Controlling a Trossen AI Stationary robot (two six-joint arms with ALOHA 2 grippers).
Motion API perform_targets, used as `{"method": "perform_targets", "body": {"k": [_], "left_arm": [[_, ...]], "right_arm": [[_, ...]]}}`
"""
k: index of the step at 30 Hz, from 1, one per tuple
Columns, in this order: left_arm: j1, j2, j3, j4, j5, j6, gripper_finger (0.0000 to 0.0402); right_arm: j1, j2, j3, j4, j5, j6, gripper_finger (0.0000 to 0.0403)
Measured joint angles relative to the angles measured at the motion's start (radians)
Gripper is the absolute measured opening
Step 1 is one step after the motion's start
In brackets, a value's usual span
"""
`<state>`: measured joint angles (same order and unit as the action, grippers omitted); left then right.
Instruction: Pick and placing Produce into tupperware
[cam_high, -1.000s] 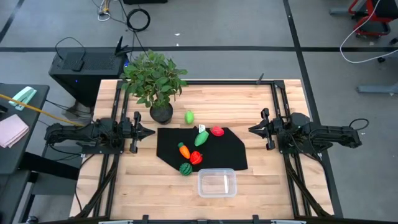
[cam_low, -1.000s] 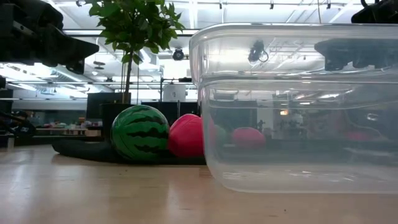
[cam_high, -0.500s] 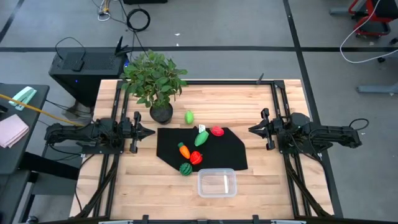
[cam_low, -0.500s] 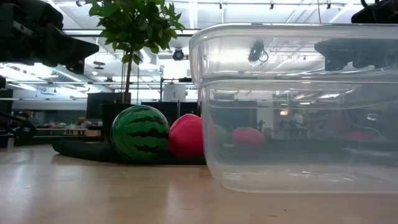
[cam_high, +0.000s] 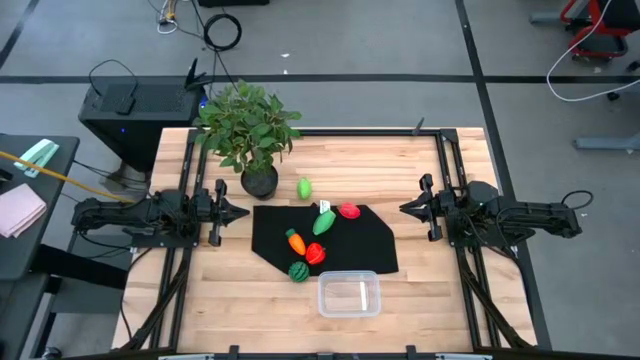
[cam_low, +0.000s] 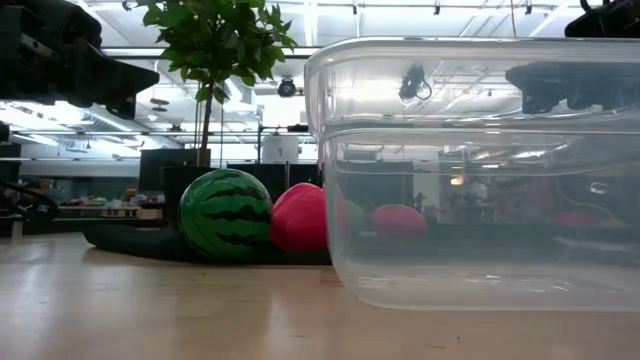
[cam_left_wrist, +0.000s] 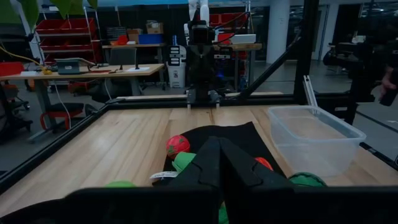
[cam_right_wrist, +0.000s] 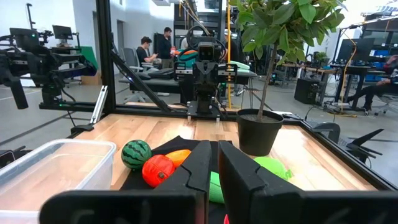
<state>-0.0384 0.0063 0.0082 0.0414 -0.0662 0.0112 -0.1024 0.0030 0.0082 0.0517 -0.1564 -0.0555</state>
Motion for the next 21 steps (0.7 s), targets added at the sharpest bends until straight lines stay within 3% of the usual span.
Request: {"method": "perform_targets", "body": {"k": [15,21], "left_arm": [[0.0,0.0,0.0,0.0,0.0,0.0,0.0007],[0.0,0.0,0.0,0.0,0.0,0.0,0.0007]], "right_arm": [[0.0,0.0,0.0,0.0,0.001,0.001,0.0038],[0.0,0.0,0.0,0.0,0.006,0.104,0.0038]]}}
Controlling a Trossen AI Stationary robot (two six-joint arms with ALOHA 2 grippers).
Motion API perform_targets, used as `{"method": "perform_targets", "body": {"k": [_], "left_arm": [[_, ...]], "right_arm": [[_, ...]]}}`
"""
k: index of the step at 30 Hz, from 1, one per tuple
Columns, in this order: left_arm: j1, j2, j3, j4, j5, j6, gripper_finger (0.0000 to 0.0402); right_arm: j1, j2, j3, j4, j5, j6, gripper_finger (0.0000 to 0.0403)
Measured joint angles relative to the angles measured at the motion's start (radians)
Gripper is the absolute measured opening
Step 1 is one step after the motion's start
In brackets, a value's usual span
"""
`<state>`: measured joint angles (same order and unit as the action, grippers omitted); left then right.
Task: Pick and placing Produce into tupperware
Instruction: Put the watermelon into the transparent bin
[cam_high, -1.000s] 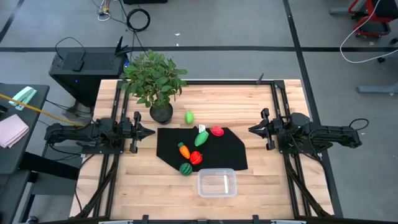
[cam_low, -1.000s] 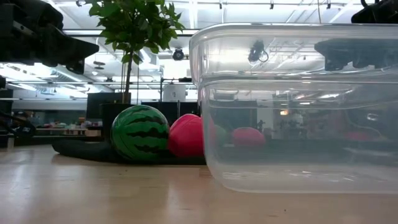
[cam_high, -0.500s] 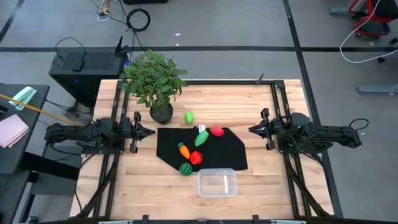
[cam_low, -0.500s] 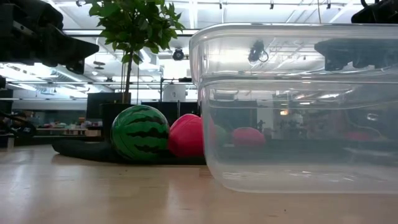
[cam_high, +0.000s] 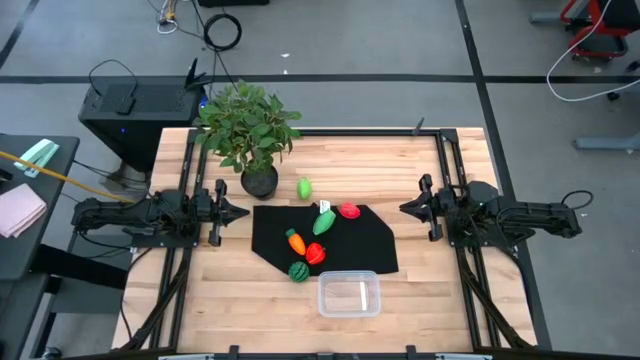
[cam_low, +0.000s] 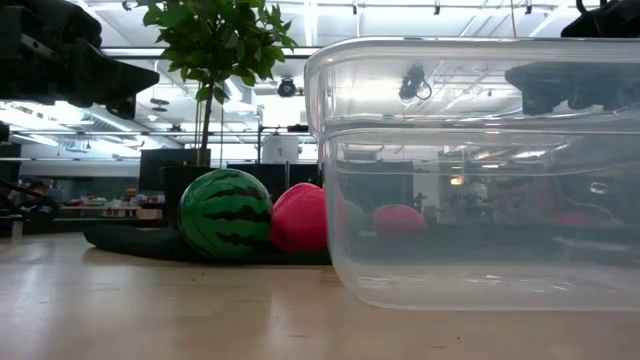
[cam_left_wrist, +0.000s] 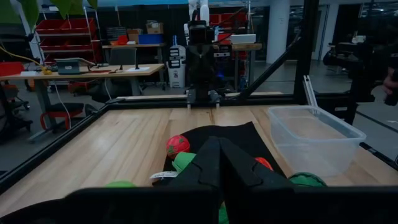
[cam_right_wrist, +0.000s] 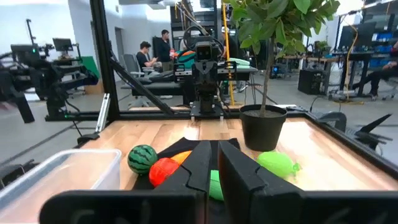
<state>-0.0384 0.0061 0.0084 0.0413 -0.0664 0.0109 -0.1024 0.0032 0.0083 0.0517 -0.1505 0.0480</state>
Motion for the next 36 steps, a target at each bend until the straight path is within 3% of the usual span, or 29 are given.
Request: {"method": "perform_targets", "body": {"k": [7,18,23,30,36], "left_arm": [[0.0,0.0,0.0,0.0,0.0,0.0,0.0007],[0.0,0.0,0.0,0.001,0.0,0.0,0.0007],[0.001,0.0,0.0,0.035,-0.003,0.0,0.0007],[0.002,0.0,0.0,0.124,-0.002,0.0,0.0007],[0.002,0.0,0.0,0.295,-0.04,-0.041,0.0007]], "right_arm": [[0.0,0.0,0.0,0.0,0.001,0.131,0.0038],[0.0,0.0,0.0,0.025,0.044,0.474,0.0038],[0.0,0.0,0.0,0.149,0.125,0.537,0.0038],[0.0,0.0,0.0,0.478,0.301,0.537,0.0038],[0.0,0.048,0.104,0.542,0.403,0.661,0.0038]]}}
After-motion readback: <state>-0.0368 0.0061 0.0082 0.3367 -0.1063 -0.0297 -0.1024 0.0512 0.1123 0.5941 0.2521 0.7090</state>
